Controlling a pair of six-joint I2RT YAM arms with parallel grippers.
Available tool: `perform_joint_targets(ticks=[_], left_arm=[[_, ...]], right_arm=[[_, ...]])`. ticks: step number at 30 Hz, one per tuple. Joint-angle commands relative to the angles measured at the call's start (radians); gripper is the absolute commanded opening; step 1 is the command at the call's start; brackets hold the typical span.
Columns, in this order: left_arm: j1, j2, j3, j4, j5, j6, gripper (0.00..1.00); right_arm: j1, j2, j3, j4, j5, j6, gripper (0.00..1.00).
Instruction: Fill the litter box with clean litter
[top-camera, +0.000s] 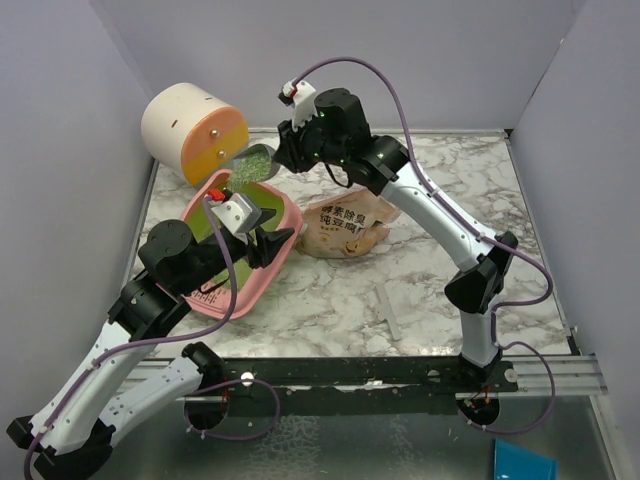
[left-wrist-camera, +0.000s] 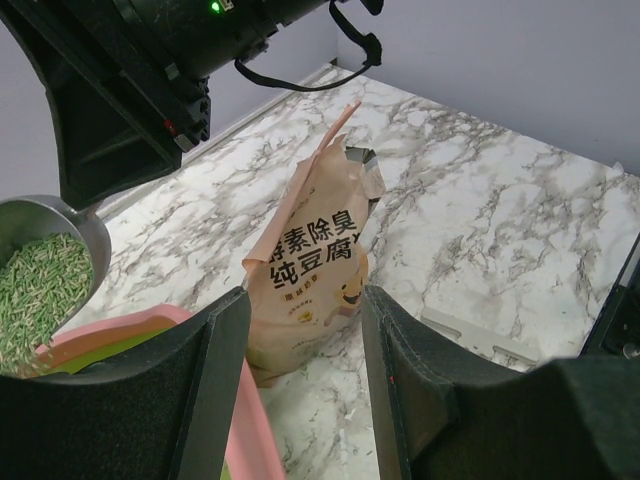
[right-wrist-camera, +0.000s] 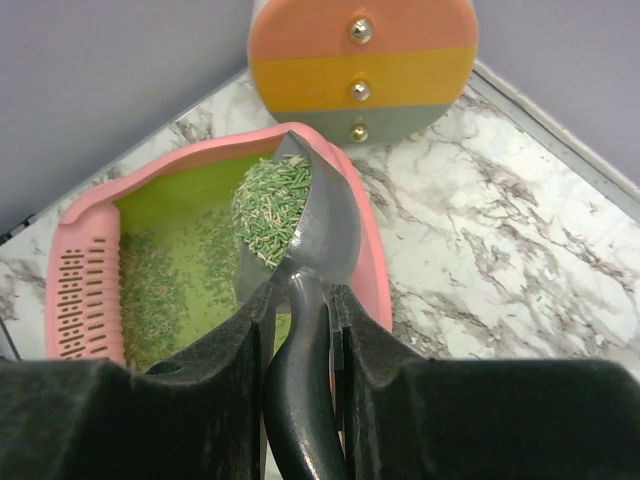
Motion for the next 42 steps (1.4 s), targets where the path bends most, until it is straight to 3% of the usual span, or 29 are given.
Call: perform_joint_targets(ticks=[1, 24, 35, 42], left_arm=[[0.004, -0.012, -0.003, -0.014, 0.001, -0.012, 0.51], [0.005, -0.034, -0.031, -0.034, 0.003, -0.016, 0.51], [0.004, -0.038, -0.029, -0.048, 0.006, -0.016, 0.51], [0.004, -0.038, -0.034, -0.047, 0.013, -0.020, 0.51]], right_arm=[[0.014, -0.007, 0.089, 0.025, 0.086, -0.068, 0.01], [0.131, 0.011, 0.117, -0.010, 0.363, -0.273, 0.01], [0.191, -0.089, 0.002, -0.082, 0.224, -0.171, 0.01], [0.223, -0.127, -0.073, -0.076, 0.288, -0.178, 0.01]])
